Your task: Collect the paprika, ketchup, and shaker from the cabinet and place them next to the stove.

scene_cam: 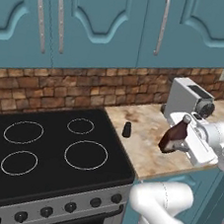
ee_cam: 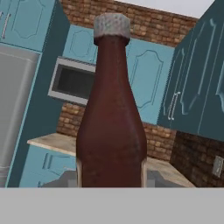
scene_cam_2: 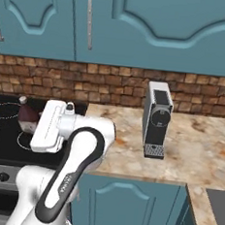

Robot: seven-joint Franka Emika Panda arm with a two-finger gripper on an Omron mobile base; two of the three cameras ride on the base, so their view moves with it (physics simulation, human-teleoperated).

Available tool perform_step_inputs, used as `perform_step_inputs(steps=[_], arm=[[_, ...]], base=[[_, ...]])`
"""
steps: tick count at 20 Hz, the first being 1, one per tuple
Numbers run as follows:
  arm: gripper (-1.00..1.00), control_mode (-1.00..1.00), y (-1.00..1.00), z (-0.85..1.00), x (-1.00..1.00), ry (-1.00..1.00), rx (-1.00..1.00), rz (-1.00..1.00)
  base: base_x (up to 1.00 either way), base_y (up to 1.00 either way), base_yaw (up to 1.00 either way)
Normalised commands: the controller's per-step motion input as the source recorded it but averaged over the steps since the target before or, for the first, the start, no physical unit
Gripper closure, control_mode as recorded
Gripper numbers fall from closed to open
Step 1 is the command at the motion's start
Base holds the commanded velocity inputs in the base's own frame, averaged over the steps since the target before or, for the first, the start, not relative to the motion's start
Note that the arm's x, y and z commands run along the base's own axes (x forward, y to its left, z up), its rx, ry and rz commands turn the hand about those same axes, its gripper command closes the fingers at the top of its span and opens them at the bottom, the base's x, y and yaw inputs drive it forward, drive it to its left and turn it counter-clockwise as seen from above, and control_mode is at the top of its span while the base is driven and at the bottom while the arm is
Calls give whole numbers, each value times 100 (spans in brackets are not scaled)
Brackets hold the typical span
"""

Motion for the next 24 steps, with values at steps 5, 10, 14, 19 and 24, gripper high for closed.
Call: perform_step_inputs(steps=[5, 10, 14, 19, 24], arm=[[100, -100, -55, -58, 26, 0, 0, 5], [100, -100, -24, -37, 29, 3, 0, 0], [100, -100, -4, -36, 35, 4, -1, 0], [100, -100, 0, -54, 40, 1, -7, 0], [100, -100, 0, -57, 41, 0, -8, 0]], base=[[0, 0, 0], [0, 0, 0], [0, 0, 0], [0, 0, 0], [0, 0, 0]])
